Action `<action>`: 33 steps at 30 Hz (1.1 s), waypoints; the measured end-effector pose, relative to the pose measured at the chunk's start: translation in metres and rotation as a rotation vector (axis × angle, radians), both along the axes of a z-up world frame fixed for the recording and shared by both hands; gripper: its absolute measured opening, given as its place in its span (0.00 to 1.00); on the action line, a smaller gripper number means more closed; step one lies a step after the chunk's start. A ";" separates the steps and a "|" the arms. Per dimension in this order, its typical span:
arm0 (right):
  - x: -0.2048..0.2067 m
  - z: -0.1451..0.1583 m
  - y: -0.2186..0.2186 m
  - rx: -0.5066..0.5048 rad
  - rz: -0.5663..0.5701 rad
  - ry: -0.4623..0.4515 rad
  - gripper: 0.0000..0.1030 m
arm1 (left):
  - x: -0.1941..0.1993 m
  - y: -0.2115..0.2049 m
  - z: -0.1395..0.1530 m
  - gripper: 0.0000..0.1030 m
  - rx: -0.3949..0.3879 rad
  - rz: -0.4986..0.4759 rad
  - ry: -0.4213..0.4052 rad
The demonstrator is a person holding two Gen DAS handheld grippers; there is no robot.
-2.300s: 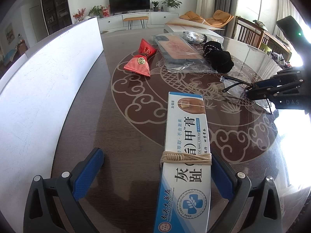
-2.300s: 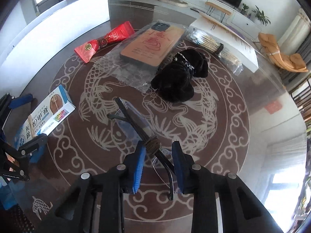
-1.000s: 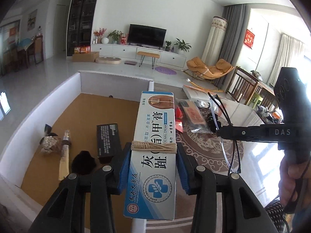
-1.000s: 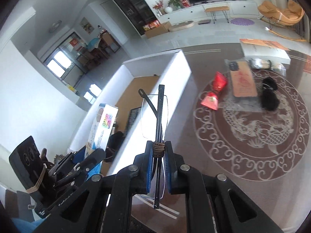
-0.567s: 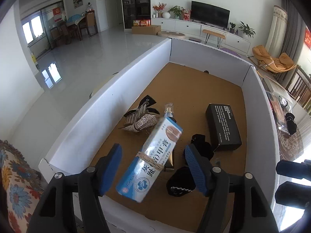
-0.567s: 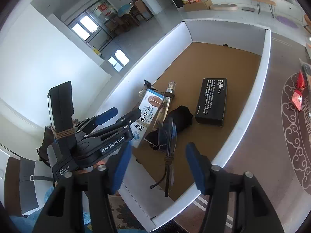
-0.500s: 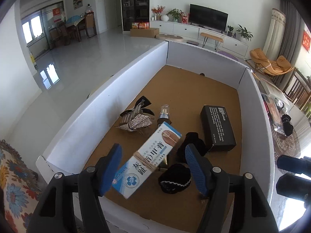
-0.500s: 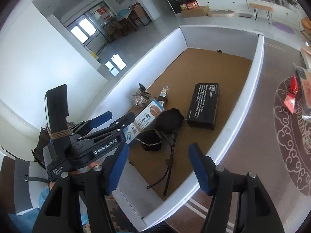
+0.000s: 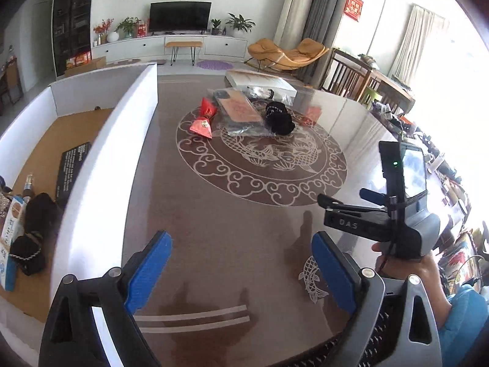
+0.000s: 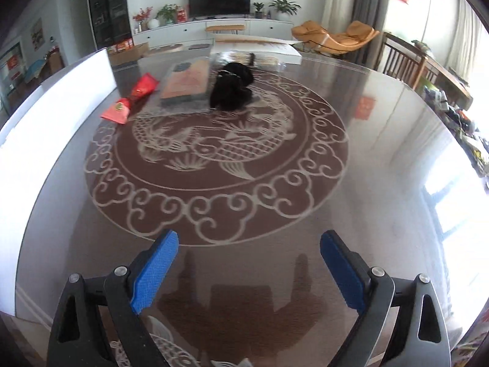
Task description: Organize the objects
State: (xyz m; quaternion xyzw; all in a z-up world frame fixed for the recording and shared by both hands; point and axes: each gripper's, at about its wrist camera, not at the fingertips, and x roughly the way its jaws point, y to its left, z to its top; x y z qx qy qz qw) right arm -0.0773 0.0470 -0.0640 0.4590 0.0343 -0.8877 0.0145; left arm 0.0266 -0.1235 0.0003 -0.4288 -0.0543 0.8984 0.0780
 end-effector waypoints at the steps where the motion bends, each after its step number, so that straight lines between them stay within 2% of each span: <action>1: 0.000 -0.003 0.011 -0.002 -0.027 -0.003 0.92 | -0.010 0.006 -0.013 0.91 -0.019 0.019 -0.008; 6: -0.005 -0.010 0.034 -0.023 -0.069 0.009 0.96 | -0.054 0.018 -0.053 0.91 -0.074 0.103 -0.020; 9: -0.010 -0.012 0.031 -0.036 -0.051 0.004 0.98 | -0.071 0.027 -0.061 0.91 -0.123 0.096 -0.009; 14: -0.003 -0.011 0.027 -0.037 -0.036 0.001 1.00 | -0.098 0.032 -0.078 0.93 -0.219 0.081 -0.053; 15: -0.003 -0.012 0.026 -0.037 -0.034 0.001 1.00 | -0.099 0.029 -0.078 0.93 -0.205 0.087 -0.036; 18: -0.001 -0.012 0.026 -0.038 -0.030 0.004 1.00 | -0.107 0.019 -0.082 1.00 -0.169 0.133 -0.064; 33: -0.001 -0.013 0.025 -0.037 -0.031 0.004 1.00 | -0.109 0.018 -0.082 1.00 -0.171 0.142 -0.065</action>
